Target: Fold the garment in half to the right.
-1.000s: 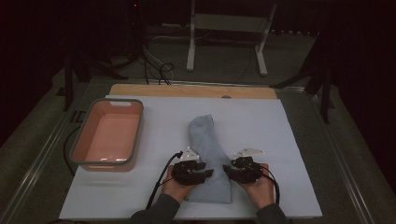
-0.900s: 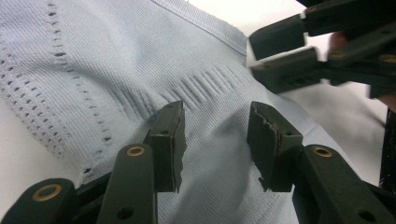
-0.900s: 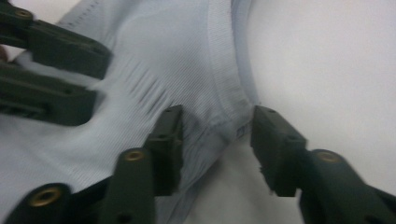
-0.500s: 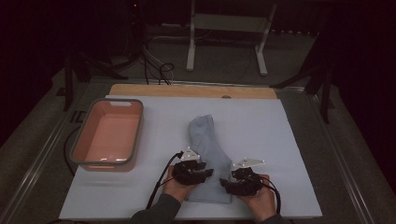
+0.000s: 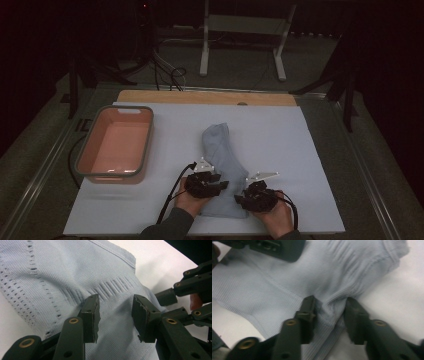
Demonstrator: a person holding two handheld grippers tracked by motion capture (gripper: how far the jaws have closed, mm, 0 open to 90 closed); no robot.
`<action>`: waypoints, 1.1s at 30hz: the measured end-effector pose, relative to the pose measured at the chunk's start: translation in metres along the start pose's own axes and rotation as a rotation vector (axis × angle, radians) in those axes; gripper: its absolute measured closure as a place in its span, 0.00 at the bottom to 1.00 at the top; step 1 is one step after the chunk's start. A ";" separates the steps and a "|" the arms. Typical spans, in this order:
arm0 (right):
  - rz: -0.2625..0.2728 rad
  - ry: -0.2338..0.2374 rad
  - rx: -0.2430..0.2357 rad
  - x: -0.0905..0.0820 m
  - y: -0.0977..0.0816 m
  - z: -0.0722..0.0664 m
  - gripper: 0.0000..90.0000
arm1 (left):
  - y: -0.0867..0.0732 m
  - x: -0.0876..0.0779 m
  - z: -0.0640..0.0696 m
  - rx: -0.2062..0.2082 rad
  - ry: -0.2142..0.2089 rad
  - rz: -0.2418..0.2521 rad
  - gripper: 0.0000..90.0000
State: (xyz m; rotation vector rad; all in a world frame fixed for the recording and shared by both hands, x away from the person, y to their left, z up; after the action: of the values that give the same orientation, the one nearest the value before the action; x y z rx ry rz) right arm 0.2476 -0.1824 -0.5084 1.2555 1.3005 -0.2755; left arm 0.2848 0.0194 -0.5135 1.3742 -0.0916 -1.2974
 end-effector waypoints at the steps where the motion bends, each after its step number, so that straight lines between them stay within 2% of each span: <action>1: 0.000 0.002 0.001 -0.001 0.000 0.000 0.81 | 0.000 0.000 0.000 -0.001 0.000 0.000 0.65; 3: 0.005 -0.001 -0.009 -0.002 0.001 0.000 0.88 | 0.000 0.000 0.001 -0.003 0.000 0.001 0.65; 7: 0.007 -0.002 -0.017 -0.002 0.001 0.001 0.90 | 0.000 0.001 0.002 -0.005 -0.003 0.001 0.65; 11: 0.020 -0.036 -0.038 -0.005 0.003 0.006 0.90 | -0.001 0.003 0.007 -0.006 -0.013 -0.005 0.65; 15: 0.042 -0.078 -0.024 -0.008 0.006 0.015 0.90 | 0.000 0.007 0.013 0.001 -0.029 -0.010 0.65; 16: 0.048 -0.074 -0.013 -0.008 0.006 0.017 0.90 | 0.000 0.008 0.014 0.005 -0.026 -0.012 0.65; 18: 0.057 -0.064 -0.004 -0.009 0.005 0.020 0.84 | 0.001 0.009 0.013 -0.004 -0.028 -0.010 0.66; 20: 0.067 -0.064 0.000 -0.010 0.004 0.020 0.71 | 0.001 0.008 0.012 -0.002 -0.028 -0.018 0.66; 24: 0.080 -0.012 0.036 -0.011 0.005 0.022 0.53 | 0.001 0.009 0.011 -0.003 -0.029 -0.018 0.66; 25: 0.065 0.003 0.039 -0.009 0.005 0.022 0.52 | 0.001 0.009 0.011 -0.004 -0.029 -0.018 0.66; 29: 0.020 0.002 0.071 0.000 0.004 0.022 0.51 | 0.001 0.009 0.010 -0.008 -0.029 -0.016 0.66; 33: 0.019 0.004 0.072 0.001 0.004 0.022 0.52 | 0.003 0.009 0.009 -0.010 -0.029 -0.022 0.66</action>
State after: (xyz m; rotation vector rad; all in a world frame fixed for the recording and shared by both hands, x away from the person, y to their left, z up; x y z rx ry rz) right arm 0.2633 -0.1980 -0.5115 1.3293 1.2914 -0.3086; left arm 0.2834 0.0067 -0.5143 1.3511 -0.0896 -1.3350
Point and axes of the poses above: each handheld gripper's, and its own axes: x roughly forward along the jaws, y roughly out of its top, z roughly to its right, the point moved 1 cm from there along x, roughly forward along the jaws, and after that the axes turned 2 degrees about y, right-handed, at the moved point
